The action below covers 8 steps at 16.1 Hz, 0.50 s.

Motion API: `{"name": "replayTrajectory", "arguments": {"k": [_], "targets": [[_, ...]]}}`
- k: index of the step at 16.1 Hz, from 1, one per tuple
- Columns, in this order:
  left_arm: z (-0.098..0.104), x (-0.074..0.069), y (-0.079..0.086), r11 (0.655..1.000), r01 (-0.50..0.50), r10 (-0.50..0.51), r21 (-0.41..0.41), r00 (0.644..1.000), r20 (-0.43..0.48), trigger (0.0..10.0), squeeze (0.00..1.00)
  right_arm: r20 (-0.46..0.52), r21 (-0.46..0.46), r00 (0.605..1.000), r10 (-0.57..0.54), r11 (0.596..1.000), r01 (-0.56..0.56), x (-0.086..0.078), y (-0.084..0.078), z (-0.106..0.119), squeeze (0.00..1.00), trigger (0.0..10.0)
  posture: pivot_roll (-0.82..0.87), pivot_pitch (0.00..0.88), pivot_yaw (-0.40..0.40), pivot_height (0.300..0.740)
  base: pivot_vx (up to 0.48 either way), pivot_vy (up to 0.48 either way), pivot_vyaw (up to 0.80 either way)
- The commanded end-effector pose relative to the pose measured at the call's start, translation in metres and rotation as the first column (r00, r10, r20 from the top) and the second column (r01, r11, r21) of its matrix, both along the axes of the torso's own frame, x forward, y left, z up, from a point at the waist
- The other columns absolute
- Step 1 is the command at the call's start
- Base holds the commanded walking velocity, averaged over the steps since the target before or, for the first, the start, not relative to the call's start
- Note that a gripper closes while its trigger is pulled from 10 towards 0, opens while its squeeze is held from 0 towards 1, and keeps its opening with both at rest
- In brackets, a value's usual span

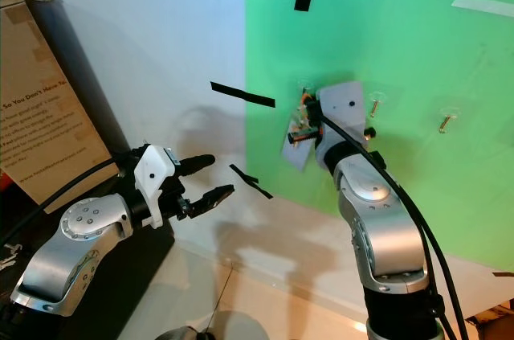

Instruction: Hang keys on a hook

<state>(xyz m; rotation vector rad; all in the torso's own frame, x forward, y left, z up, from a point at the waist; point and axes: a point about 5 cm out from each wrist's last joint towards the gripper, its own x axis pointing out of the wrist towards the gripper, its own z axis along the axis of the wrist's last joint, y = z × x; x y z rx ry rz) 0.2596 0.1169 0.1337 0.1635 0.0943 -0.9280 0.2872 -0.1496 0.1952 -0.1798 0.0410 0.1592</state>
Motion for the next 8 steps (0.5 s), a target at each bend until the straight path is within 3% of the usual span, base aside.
{"name": "replayTrajectory", "arguments": {"k": [1, 5, 8], "targets": [[0.002, -0.002, -0.001, 1.000, 0.010, -0.010, 0.003, 1.000, 0.003, 10.0, 0.00, -0.006, -0.010, 1.000, -0.031, 0.999, 0.030, 0.001, -0.005, 0.002, 0.00, 10.0, -0.11, 0.000, 0.010, 0.740, 0.000, 0.000, 0.00], [0.002, -0.001, 0.000, 1.000, 0.009, -0.009, 0.004, 1.000, 0.004, 10.0, 0.00, -0.066, -0.033, 0.997, -0.026, 0.999, 0.024, -0.005, -0.006, -0.010, 0.00, 10.0, -0.11, 0.000, 0.011, 0.740, 0.000, 0.000, 0.00], [0.003, -0.001, 0.001, 1.000, 0.009, -0.009, 0.008, 1.000, 0.009, 10.0, 0.00, -0.045, -0.021, 0.999, -0.014, 1.000, 0.013, -0.006, -0.005, -0.007, 0.00, 10.0, -0.11, 0.000, 0.015, 0.740, 0.000, 0.000, 0.00]]}}
